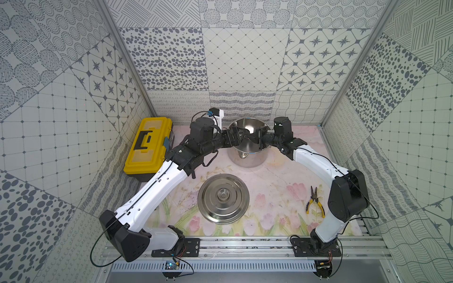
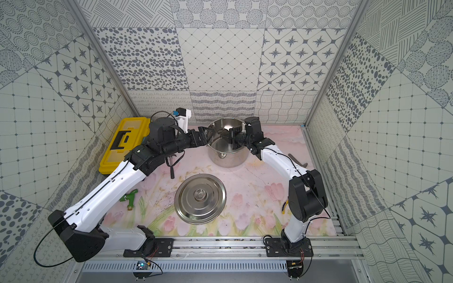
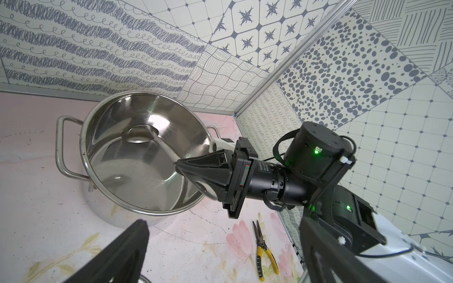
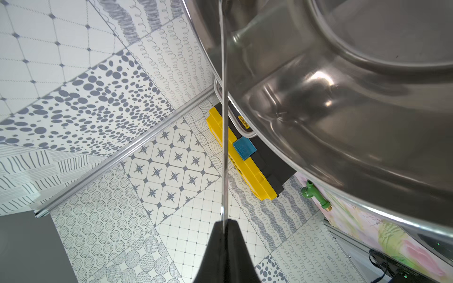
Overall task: Stir the soup with a spoon
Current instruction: Stir the soup in the pan with a stick.
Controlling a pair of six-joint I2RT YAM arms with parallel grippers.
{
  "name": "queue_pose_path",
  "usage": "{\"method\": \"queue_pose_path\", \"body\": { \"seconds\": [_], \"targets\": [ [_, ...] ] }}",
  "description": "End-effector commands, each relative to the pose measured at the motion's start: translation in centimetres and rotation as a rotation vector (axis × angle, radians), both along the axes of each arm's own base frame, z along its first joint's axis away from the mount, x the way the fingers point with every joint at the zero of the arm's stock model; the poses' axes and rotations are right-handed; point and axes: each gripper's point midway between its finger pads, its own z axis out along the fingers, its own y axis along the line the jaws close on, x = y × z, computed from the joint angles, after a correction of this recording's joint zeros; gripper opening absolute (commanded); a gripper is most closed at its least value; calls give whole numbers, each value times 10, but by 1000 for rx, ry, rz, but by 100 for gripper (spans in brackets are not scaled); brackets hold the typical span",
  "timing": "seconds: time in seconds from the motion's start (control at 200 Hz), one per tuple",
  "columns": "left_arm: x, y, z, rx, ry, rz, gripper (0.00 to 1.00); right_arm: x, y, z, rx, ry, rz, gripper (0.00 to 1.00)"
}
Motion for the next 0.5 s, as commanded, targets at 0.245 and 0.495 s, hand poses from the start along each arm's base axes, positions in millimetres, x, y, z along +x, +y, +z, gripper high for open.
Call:
{"method": "queue_pose_path", "body": {
  "seconds": [0.245, 0.495],
  "targets": [
    [1, 0, 14, -30, -43, -6, 100, -10, -56, 9, 8, -51, -58, 0],
    [0, 0, 16, -30, -45, -7, 100, -54, -68, 4, 1, -31, -59, 0]
  ]
}}
